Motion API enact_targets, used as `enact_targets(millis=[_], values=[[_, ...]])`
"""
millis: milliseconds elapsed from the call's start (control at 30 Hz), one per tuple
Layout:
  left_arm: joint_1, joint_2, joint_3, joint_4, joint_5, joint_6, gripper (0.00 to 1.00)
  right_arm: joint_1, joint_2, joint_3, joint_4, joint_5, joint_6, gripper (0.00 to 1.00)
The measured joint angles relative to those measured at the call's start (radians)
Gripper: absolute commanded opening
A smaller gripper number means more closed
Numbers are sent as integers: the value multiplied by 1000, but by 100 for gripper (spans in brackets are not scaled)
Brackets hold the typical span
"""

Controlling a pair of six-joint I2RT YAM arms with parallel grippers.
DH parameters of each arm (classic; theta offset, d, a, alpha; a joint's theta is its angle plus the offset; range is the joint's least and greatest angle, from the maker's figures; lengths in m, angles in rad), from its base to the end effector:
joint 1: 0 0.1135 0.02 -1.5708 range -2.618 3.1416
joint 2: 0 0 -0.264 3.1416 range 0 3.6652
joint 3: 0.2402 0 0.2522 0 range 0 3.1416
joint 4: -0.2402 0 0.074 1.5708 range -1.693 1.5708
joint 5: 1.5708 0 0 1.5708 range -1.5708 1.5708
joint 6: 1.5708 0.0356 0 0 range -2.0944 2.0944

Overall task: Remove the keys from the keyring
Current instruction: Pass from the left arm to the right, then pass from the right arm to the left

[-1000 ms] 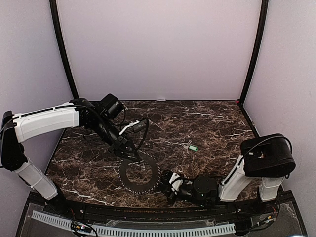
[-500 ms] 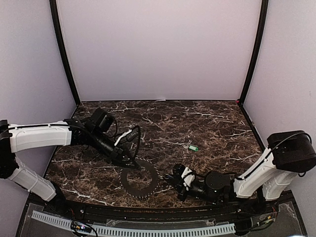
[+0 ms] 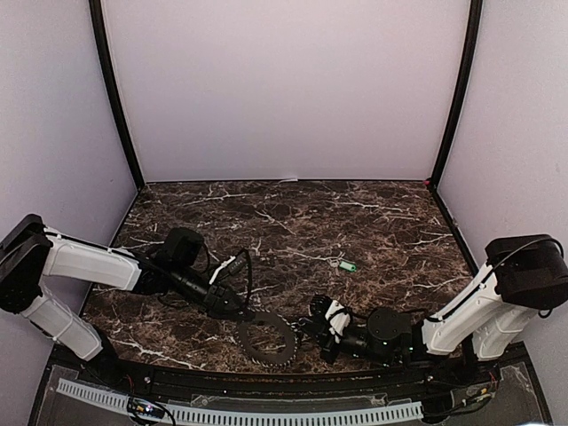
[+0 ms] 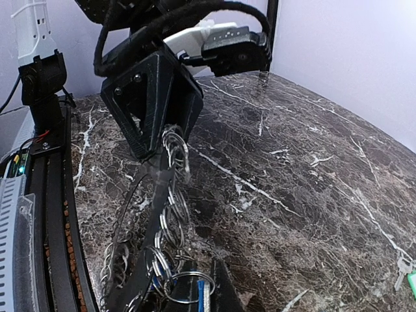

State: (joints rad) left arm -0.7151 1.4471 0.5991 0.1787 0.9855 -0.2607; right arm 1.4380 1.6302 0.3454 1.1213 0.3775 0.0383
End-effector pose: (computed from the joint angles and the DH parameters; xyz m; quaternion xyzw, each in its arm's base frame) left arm 0.1828 -0.1981 0.1733 0.3794 0.7262 -0.5560 0.1394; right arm 0.0485 0.2639 0.1415 -0.3895 0.6511 0.3218 0.5664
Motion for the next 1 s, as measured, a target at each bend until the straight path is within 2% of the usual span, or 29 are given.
enact_targets(millis=[133, 300, 400, 567, 833, 1000], values=[[0, 13, -20, 41, -20, -21, 51, 0, 0, 0, 6, -19, 13, 0], [0, -38, -20, 22, -160, -3, 57, 0, -1, 4, 3, -37, 16, 0], [0, -126, -14, -8, -249, 20, 58, 0, -1, 18, -12, -45, 16, 0], [-11, -204, 43, -8, -245, 45, 53, -6, -15, 29, -31, -53, 19, 0], [-216, 17, 243, -44, -164, 138, 48, -32, -83, 30, -33, -74, 42, 0], [-232, 70, 248, -51, -126, 153, 45, -51, -105, 28, -45, -87, 61, 0]])
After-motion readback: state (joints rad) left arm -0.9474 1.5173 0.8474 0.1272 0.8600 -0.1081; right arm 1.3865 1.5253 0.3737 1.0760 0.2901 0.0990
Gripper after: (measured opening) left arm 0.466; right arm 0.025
